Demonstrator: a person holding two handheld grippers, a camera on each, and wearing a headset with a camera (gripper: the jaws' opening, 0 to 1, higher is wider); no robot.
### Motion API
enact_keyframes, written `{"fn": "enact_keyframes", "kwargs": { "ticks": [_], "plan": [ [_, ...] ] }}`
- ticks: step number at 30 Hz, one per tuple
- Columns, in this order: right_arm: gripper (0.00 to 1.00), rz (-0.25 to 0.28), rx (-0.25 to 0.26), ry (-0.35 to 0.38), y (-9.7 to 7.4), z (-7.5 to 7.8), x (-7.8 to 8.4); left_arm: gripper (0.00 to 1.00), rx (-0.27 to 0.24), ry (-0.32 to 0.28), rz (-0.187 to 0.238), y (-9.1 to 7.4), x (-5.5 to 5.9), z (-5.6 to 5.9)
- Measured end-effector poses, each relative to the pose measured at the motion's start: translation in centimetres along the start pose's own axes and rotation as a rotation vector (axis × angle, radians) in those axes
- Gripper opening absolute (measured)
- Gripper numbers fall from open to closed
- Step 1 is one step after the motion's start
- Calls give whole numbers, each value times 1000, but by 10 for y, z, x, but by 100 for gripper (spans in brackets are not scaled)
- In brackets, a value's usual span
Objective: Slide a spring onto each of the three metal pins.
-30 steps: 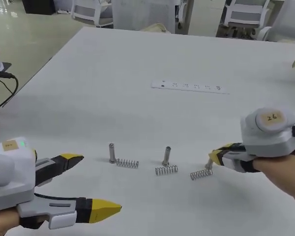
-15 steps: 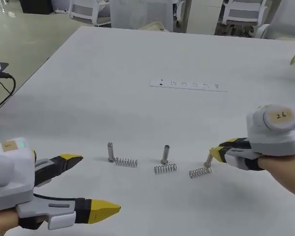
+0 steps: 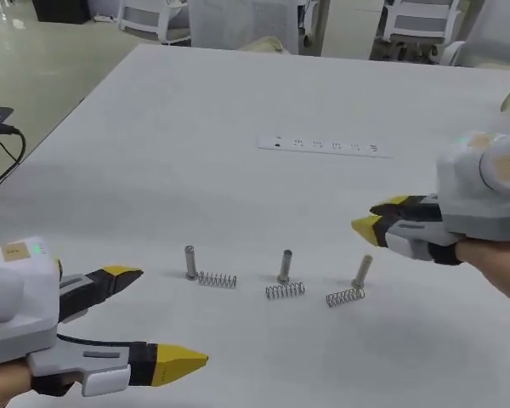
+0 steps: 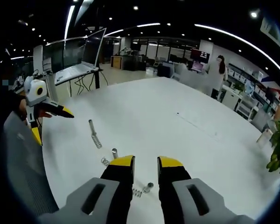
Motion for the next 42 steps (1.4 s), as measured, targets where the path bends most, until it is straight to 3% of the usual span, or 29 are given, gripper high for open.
{"fn": "enact_keyframes", "kwargs": {
  "ticks": [7, 16, 32, 42],
  "plan": [
    [17, 11, -70, -68, 13, -19, -19, 92, -6, -1, 5, -2, -1, 0],
    [18, 4, -166, -139, 34, -48, -30, 92, -10, -3, 6, -3, -1, 0],
    [19, -80, -301, -246, 81, -90, -27, 92, -14, -5, 5, -3, 0, -1],
    [19, -143, -351, -254, 112, -101, -18, 92, -21, -7, 9, -4, 1, -2]
  ]
}}
Point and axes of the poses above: the centre of the closed fingertips' face, and the gripper's own axes: y roughly forward along the fingers, z roughly to its right, x roughly out of its underside, the point moved 10 cm from there along -y, roughly backward along the fingers, and after that the axes turned 4 degrees about -z, right-handed, at the moved point
